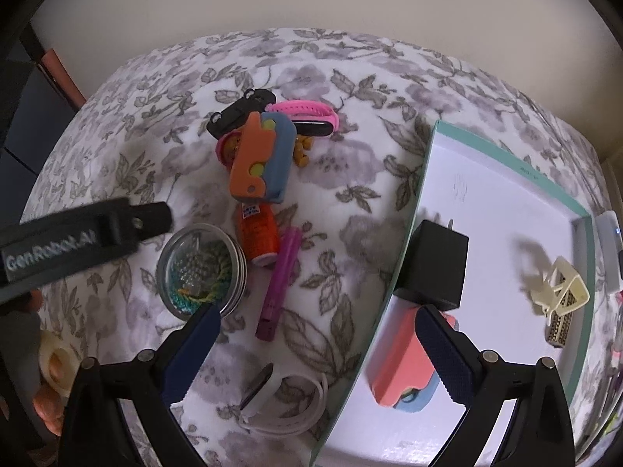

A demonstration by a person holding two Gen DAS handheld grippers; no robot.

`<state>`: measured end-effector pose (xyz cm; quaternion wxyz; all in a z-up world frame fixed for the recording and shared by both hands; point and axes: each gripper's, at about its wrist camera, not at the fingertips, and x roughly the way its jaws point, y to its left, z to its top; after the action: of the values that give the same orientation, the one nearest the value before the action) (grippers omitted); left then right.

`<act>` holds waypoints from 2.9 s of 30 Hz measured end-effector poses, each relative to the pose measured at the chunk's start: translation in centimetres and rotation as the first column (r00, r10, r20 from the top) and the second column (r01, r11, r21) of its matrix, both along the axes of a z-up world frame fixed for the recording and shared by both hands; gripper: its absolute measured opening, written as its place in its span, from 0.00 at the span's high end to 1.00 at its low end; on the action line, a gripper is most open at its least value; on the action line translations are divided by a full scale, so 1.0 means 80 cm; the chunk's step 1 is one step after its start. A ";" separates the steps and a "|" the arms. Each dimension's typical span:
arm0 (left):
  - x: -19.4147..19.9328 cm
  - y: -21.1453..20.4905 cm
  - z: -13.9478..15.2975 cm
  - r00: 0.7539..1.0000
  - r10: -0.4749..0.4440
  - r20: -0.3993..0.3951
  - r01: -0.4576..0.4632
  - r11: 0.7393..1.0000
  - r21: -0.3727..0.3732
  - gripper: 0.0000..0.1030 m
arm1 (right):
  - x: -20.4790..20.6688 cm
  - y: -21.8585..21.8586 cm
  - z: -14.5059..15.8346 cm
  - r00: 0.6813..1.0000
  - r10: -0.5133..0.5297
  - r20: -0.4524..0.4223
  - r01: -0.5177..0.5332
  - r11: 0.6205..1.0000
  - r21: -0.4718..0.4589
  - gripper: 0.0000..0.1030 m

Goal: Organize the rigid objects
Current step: 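Move the left gripper to the round bead jar while the right approaches the white watch, then grasp the bead jar with the left gripper while the right grasps the white watch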

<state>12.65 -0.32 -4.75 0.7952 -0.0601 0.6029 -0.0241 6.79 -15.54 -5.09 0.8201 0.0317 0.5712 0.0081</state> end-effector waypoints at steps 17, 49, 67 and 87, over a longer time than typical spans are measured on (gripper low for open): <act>0.015 -0.046 -0.039 0.993 -0.100 -0.055 0.099 0.994 -0.036 0.06 | -0.028 -0.032 0.016 0.997 -0.072 -0.003 0.072 0.997 -0.035 0.01; -0.050 0.019 -0.035 0.992 0.001 -0.125 -0.002 1.000 -0.010 0.30 | -0.061 0.006 0.005 0.999 0.017 -0.047 -0.015 0.998 0.058 0.24; -0.061 0.028 -0.043 0.988 0.020 -0.153 -0.021 1.000 -0.007 0.30 | -0.059 0.053 -0.018 0.983 0.158 -0.095 -0.156 0.987 0.034 0.56; -0.061 0.009 -0.078 0.983 -0.007 -0.181 0.014 0.999 0.039 0.29 | -0.063 0.048 -0.052 0.980 0.155 -0.126 -0.156 0.988 0.007 0.67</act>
<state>7.75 0.37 -11.01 0.7381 -0.0428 0.6732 -0.0107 1.75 -11.72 -9.25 0.7794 -0.0136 0.6226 0.0694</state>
